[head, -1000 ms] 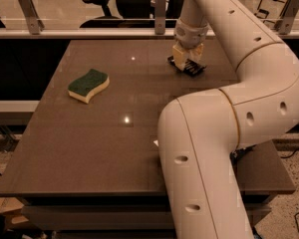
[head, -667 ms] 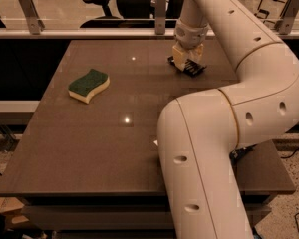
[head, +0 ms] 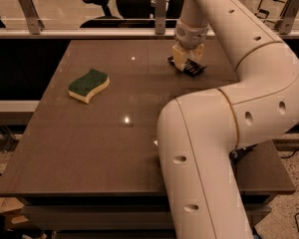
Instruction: Move rxbar chocolate near sponge
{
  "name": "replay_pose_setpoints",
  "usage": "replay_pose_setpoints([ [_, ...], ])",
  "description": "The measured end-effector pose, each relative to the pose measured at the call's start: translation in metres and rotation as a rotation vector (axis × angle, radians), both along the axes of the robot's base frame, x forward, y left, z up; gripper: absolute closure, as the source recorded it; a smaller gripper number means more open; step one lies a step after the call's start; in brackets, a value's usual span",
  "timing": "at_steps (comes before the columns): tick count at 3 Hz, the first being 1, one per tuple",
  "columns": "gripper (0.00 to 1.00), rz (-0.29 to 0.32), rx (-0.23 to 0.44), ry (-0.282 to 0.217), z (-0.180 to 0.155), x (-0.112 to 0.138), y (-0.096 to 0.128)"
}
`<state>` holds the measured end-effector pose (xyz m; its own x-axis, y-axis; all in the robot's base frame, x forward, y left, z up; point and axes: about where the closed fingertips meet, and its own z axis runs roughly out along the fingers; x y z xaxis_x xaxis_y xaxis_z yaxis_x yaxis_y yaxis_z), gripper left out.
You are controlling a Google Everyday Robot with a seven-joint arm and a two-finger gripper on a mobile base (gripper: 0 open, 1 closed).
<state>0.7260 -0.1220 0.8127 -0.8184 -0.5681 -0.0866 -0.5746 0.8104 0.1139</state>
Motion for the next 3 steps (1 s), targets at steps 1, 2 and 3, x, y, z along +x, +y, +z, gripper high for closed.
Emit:
replay_pose_setpoints([
  [1, 0.69, -0.001, 0.0, 0.0, 0.001, -0.0004, -0.0002],
  [2, 0.69, -0.001, -0.001, 0.0, 0.0019, -0.0007, -0.0004],
  [3, 0.7, -0.002, -0.001, 0.0, 0.0027, -0.0009, -0.0008],
])
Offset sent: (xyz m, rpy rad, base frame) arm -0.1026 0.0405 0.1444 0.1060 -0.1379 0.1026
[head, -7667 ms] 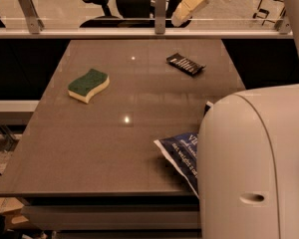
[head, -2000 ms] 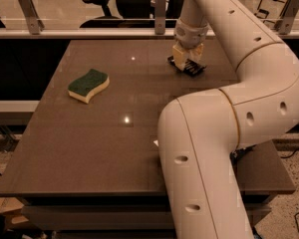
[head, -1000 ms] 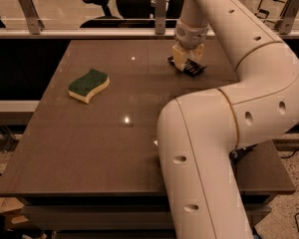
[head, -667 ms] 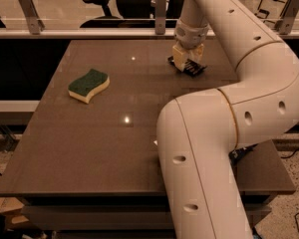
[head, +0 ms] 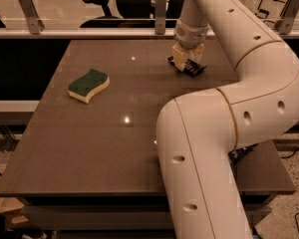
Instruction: Move rxbar chocolate near sponge
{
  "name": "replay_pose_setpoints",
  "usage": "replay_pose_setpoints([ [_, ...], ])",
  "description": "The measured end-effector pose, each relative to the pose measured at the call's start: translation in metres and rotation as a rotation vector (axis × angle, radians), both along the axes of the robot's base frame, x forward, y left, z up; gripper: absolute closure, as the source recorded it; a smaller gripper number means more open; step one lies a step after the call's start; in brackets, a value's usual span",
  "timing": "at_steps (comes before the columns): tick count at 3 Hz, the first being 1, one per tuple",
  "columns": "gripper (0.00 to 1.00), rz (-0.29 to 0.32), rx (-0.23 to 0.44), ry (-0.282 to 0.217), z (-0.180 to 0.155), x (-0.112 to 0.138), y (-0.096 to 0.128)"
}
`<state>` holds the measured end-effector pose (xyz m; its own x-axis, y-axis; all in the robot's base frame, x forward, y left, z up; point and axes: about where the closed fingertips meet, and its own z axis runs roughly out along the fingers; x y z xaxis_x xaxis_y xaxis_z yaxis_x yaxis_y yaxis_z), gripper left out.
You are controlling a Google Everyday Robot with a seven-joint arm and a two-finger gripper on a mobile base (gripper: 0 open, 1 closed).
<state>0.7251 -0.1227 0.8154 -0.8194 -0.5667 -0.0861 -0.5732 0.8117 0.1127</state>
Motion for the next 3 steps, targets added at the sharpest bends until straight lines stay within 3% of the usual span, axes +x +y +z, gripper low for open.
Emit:
replay_pose_setpoints([
  [3, 0.72, -0.003, -0.001, 0.0, 0.0019, -0.0008, -0.0012],
])
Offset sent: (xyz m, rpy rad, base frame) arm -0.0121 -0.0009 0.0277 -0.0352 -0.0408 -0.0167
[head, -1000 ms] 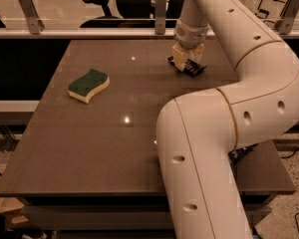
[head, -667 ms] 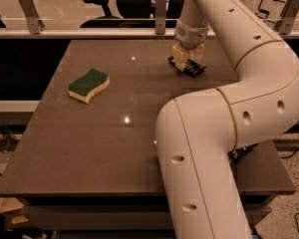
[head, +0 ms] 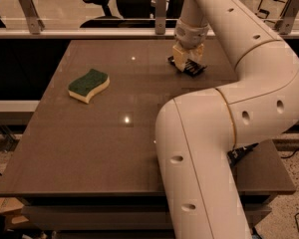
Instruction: Move rxbar chocolate near sponge
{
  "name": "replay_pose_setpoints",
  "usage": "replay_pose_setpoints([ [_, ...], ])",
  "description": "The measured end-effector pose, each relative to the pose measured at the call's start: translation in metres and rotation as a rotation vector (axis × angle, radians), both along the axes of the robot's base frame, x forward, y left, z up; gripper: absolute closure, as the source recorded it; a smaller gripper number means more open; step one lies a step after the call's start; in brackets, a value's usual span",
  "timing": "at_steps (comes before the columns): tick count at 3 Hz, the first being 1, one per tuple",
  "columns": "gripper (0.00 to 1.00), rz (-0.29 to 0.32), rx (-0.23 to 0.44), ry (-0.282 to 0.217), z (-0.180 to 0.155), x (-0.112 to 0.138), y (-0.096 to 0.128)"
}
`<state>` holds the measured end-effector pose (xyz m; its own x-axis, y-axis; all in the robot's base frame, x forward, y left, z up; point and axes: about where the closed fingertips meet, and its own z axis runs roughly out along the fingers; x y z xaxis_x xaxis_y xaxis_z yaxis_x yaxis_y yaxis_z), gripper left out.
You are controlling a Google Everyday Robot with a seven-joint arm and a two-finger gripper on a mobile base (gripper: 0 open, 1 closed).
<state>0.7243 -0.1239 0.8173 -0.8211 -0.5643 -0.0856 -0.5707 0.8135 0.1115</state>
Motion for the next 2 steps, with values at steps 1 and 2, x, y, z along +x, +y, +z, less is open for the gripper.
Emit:
replay_pose_setpoints([
  [1, 0.74, 0.0, 0.0, 0.0, 0.0008, -0.0002, -0.0001],
  [2, 0.79, -0.001, -0.001, -0.001, 0.0016, -0.0004, -0.0003],
])
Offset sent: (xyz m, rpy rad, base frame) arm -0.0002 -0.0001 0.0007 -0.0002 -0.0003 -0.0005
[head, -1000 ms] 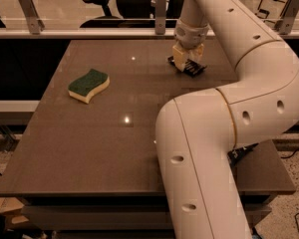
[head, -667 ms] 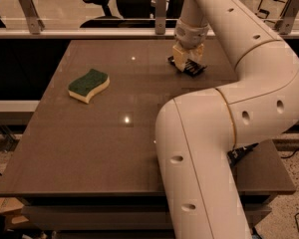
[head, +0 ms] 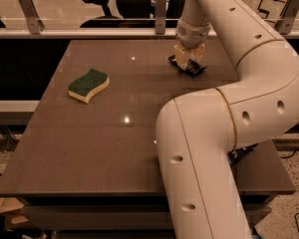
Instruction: Move rxbar chocolate near sponge
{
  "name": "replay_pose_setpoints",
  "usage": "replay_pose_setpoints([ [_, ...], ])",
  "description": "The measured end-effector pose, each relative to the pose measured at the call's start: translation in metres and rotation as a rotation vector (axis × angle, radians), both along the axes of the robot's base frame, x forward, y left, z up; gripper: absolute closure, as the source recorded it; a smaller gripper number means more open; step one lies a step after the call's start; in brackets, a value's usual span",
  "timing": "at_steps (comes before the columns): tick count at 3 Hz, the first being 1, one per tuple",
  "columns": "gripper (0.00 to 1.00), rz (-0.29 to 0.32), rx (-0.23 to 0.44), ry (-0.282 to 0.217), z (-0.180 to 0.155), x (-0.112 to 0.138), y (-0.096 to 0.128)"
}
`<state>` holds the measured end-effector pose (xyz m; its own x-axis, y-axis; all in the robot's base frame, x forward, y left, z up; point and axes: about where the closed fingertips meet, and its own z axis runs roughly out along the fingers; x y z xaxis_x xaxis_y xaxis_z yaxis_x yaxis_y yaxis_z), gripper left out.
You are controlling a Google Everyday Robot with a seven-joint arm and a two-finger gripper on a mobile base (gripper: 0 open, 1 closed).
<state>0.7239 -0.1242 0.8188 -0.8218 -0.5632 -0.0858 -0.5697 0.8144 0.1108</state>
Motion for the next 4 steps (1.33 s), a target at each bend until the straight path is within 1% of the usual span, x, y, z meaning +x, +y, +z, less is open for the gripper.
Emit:
replay_pose_setpoints([
  [1, 0.8, -0.001, 0.0, 0.0, 0.001, 0.0, 0.0],
  [3, 1.0, -0.001, 0.0, 0.0, 0.001, 0.0, 0.0],
  [4, 1.0, -0.015, -0.012, -0.069, 0.036, -0.004, 0.004],
])
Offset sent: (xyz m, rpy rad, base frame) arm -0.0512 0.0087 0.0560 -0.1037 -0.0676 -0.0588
